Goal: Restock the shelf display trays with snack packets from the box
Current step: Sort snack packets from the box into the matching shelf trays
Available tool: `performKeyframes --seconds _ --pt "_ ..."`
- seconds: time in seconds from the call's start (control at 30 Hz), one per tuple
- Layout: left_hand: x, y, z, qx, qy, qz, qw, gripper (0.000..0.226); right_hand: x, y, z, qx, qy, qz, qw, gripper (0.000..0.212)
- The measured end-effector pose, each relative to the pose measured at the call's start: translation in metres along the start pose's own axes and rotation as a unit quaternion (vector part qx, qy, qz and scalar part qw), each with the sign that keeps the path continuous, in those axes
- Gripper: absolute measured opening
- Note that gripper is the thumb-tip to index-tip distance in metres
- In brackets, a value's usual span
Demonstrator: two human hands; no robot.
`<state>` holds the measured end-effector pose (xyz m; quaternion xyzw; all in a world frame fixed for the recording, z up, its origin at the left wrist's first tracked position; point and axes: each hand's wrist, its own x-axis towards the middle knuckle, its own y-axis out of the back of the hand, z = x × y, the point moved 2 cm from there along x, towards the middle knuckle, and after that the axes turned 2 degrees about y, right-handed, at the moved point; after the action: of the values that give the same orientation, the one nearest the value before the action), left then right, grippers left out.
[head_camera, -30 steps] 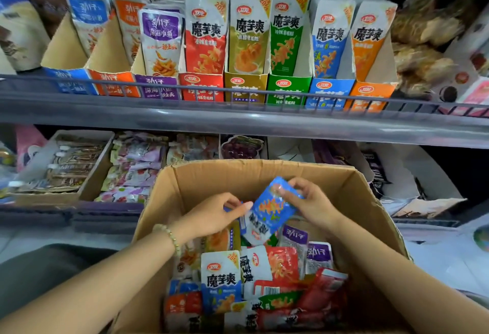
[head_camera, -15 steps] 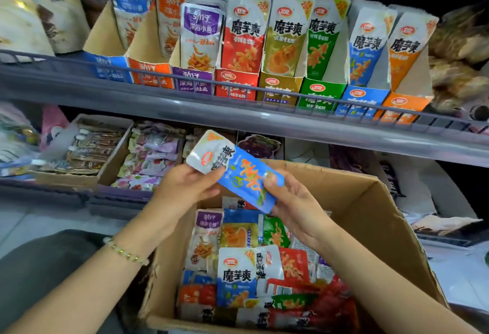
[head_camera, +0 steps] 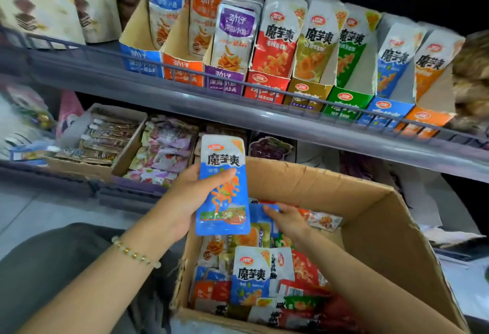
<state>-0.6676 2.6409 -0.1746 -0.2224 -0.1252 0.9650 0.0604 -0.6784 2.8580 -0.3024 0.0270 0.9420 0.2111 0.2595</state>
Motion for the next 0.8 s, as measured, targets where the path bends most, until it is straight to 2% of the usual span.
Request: performKeyframes --seconds 0.1,0.2,0.3,0.37,0.43,0.47,0.53,0.6,0.67,0.7,0.73,0.8 --pt "-0.003 -0.005 0.002 -0.052 0.025 -0.044 0.997 0.02 -0.033 0.031 -0.03 0.001 0.1 0.004 0.995 0.035" --pt "-0.005 -0.016 -0.006 -0.062 0.09 -0.079 0.991 0.025 -0.074 0.063 -0.058 0.094 0.159 0.052 0.981 0.031" --pt "-0.008 -0.034 -0.013 -0.039 0.099 -0.086 0.991 0.036 -0.107 0.072 -0.08 0.098 0.224 0.117 0.963 0.057" --pt "-0.009 -0.048 -0.013 -0.067 0.106 -0.114 0.985 0.05 -0.12 0.06 -0.087 0.081 0.268 0.065 0.958 0.054" --pt "-0.009 -0.055 -0.013 -0.074 0.11 -0.146 0.98 0.063 -0.13 0.038 -0.085 0.088 0.274 -0.058 0.956 0.048" --pt "-0.008 -0.055 -0.014 -0.076 0.104 -0.136 0.982 0.06 -0.13 0.031 -0.084 0.096 0.271 -0.101 0.952 0.047" --pt "-0.005 -0.047 -0.018 -0.064 0.073 -0.08 0.992 0.046 -0.121 0.025 -0.076 0.148 0.253 -0.108 0.95 0.05" --pt "-0.002 -0.036 -0.018 -0.024 0.032 -0.041 0.998 0.039 -0.105 0.028 -0.067 0.186 0.216 -0.045 0.957 0.042" --pt "-0.001 -0.028 -0.015 -0.029 -0.001 -0.041 0.999 0.036 -0.088 0.031 -0.05 0.101 0.179 -0.009 0.979 0.021" --pt "-0.001 -0.026 -0.012 -0.04 -0.012 -0.048 0.998 0.035 -0.081 0.028 -0.039 0.021 0.152 -0.049 0.987 0.013" --pt "-0.002 -0.023 -0.01 -0.051 -0.02 -0.055 0.997 0.033 -0.075 0.022 -0.026 -0.068 0.119 -0.113 0.984 0.013" --pt "-0.002 -0.02 -0.009 -0.064 -0.025 -0.066 0.995 0.03 -0.071 0.009 0.0 -0.195 0.064 -0.235 0.95 0.021"
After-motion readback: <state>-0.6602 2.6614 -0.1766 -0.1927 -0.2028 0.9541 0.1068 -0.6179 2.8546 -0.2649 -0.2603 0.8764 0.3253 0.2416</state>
